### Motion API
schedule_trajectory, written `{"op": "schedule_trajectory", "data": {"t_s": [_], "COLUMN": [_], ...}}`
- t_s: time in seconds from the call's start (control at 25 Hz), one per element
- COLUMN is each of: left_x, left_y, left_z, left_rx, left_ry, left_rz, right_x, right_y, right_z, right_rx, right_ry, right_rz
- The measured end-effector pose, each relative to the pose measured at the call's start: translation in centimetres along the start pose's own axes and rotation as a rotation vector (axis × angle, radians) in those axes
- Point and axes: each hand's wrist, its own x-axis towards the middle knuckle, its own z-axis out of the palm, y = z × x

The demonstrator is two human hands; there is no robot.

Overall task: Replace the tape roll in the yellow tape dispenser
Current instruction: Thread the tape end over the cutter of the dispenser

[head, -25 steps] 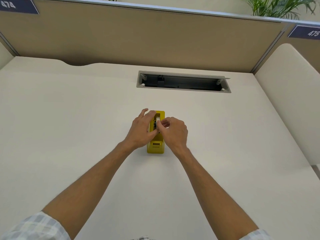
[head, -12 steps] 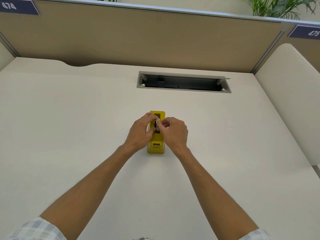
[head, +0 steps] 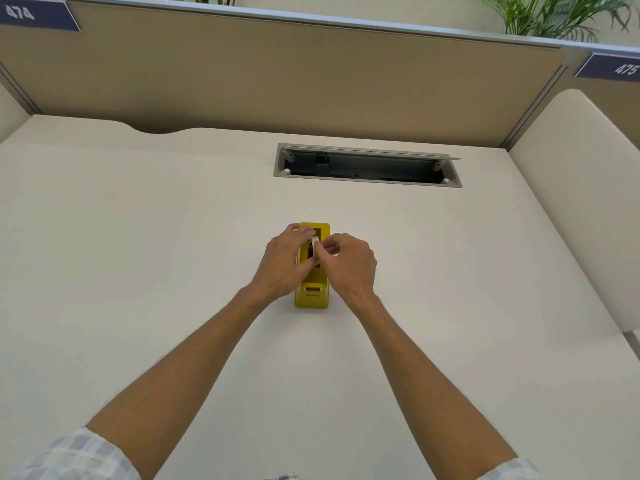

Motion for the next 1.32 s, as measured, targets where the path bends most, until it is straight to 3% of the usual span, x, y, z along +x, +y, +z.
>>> {"op": "schedule_trajectory", "data": {"t_s": [0.24, 0.56, 0.84, 1.12, 1.32], "left_x": [0.3, 0.5, 0.5, 0.6, 0.6], "left_y": [-0.9, -1.2, -1.7, -1.8, -1.7], "left_z": [0.4, 0.3, 0.4, 0.5, 0.3], "left_rx": [-0.043, 0.065, 0.115, 0.136, 0.138], "left_ry": [0.025, 0.013, 0.002, -0.002, -0.006], "left_rz": [0.045, 0.067, 0.093, 0.088, 0.093], "right_x": [0.0, -0.3, 0.4, 0.9, 1.0], "right_y": [0.1, 0.4, 0.3, 0.2, 0.6], "right_z": [0.1, -0.3, -1.0, -0.6, 0.0], "right_rx": [-0.063, -0.155, -0.214, -0.414, -0.459], "right_ry": [0.013, -0.002, -0.052, 0.000, 0.002], "right_rz": [-0.138, -0.311, -0.333, -0.537, -0.573]}}
